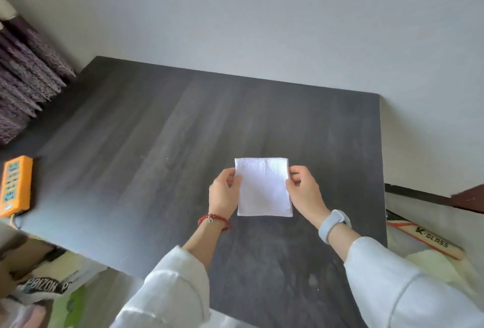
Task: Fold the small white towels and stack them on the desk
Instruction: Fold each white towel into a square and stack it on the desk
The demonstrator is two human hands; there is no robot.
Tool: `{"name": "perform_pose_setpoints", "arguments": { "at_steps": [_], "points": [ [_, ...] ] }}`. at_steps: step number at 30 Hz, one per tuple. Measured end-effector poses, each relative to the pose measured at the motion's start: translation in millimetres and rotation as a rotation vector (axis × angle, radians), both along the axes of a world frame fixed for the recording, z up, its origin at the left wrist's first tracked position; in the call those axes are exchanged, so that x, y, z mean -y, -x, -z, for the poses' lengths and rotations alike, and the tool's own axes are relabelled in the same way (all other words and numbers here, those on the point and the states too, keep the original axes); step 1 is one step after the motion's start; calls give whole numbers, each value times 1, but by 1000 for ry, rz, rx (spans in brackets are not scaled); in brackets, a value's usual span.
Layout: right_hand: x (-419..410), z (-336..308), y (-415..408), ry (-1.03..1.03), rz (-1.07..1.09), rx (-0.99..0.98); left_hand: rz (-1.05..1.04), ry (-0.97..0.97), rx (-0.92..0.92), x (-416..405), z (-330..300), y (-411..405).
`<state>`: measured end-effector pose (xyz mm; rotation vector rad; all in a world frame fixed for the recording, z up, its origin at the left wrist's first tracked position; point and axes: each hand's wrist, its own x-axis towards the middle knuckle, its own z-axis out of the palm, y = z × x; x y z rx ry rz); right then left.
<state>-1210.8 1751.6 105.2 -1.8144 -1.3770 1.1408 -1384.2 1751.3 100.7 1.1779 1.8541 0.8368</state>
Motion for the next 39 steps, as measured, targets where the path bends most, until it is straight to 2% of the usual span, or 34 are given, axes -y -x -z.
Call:
{"name": "perform_pose_setpoints", "arguments": {
  "at_steps": [9,16,18,22,24,26,31,34,36,39],
  "points": [
    [-185,30,54,-38,177,11,100,-24,48,-210,35,44],
    [-296,75,71,-91,200,111,224,-82,-113,-335,85,57],
    [-309,90,73,-88,172,232,248,-111,-268,-347,100,58],
    [-309,109,76,-223,51,658,309,-339,-618,-347,126,56],
    [-306,116,74,-338,-45,849,343,-417,-737,-350,134,61],
    [-307,123,70,-386,-31,938,364,-405,-801,-353,136,65],
    [-307,115,68,-239,-100,836,426,-260,-760,-350,128,65],
    [-296,96,60,-134,-129,598,440,-146,-642,-345,109,70],
    [-278,75,52,-131,-91,477,395,-184,-574,-328,89,71],
    [-232,47,32,-172,-13,403,355,-279,-499,-284,59,53]
  ]
}}
